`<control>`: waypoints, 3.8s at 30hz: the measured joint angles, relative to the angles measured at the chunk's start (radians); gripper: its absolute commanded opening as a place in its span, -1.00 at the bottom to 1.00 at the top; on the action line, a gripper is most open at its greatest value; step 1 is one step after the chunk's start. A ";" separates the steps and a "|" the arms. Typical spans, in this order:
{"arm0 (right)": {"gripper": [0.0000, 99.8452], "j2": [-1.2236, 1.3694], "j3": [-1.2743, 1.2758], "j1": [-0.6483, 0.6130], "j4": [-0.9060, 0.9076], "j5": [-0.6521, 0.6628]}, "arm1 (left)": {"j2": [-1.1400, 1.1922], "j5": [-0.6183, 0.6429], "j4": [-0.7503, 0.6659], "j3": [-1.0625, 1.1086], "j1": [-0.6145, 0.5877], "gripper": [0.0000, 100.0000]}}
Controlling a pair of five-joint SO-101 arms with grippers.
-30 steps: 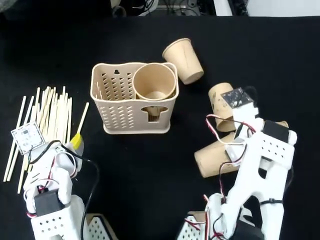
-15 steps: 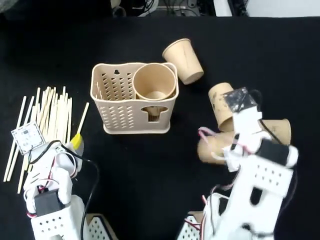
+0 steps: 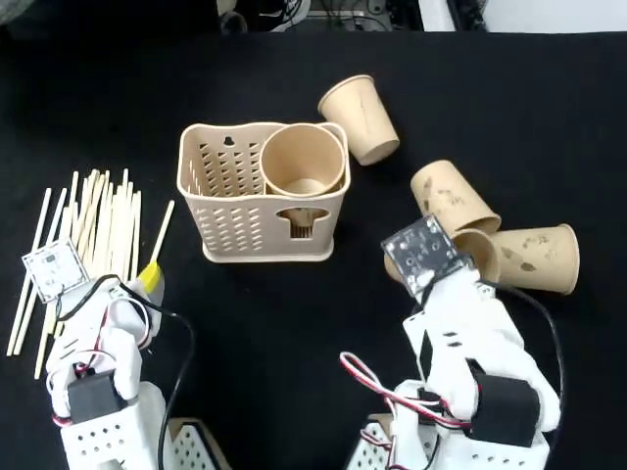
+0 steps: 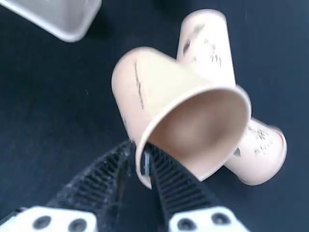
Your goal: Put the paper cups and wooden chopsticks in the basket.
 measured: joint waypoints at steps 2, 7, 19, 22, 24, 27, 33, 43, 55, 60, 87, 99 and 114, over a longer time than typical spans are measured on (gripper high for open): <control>-0.98 0.002 -0.020 0.000 0.000 -0.011 | 0.000 0.000 0.000 0.000 0.000 -0.47; -0.98 0.000 -0.178 0.000 0.000 -0.146 | 0.000 0.000 0.000 0.000 0.000 -0.47; -0.98 0.479 -0.898 -0.264 0.110 -0.313 | 0.000 0.000 -0.005 0.000 0.003 -0.47; -0.98 0.649 -1.066 -0.370 0.110 -0.330 | 0.000 0.000 -0.005 0.003 0.006 -0.47; -0.98 0.763 -1.134 -0.427 0.110 -0.333 | 0.000 0.000 -0.005 0.003 0.008 -0.47; -0.98 0.895 -1.194 -0.503 0.110 -0.333 | 0.000 0.000 -0.018 0.012 0.008 -0.47; -0.98 1.014 -1.241 -0.597 0.110 -0.333 | 0.000 0.000 -0.026 0.018 0.008 -0.47; -0.98 1.085 -1.249 -0.580 0.110 -0.298 | 0.000 0.000 -0.026 0.018 0.008 -0.47; -0.53 1.085 -1.249 -0.531 0.110 -0.256 | 0.000 0.000 -0.026 0.021 0.008 -0.47; -0.53 1.085 -1.249 -0.617 0.110 -0.256 | 0.000 0.000 -0.026 0.021 0.008 -0.47; -0.53 1.163 -1.485 -0.634 0.114 -0.290 | 0.000 0.000 -0.026 0.026 0.008 -0.47; -0.53 1.037 -1.028 0.213 0.104 -0.130 | 0.000 0.000 -0.026 0.026 0.008 -0.47; -0.53 1.379 -0.867 0.589 -0.091 0.239 | 0.000 0.000 -0.026 0.026 0.008 -0.47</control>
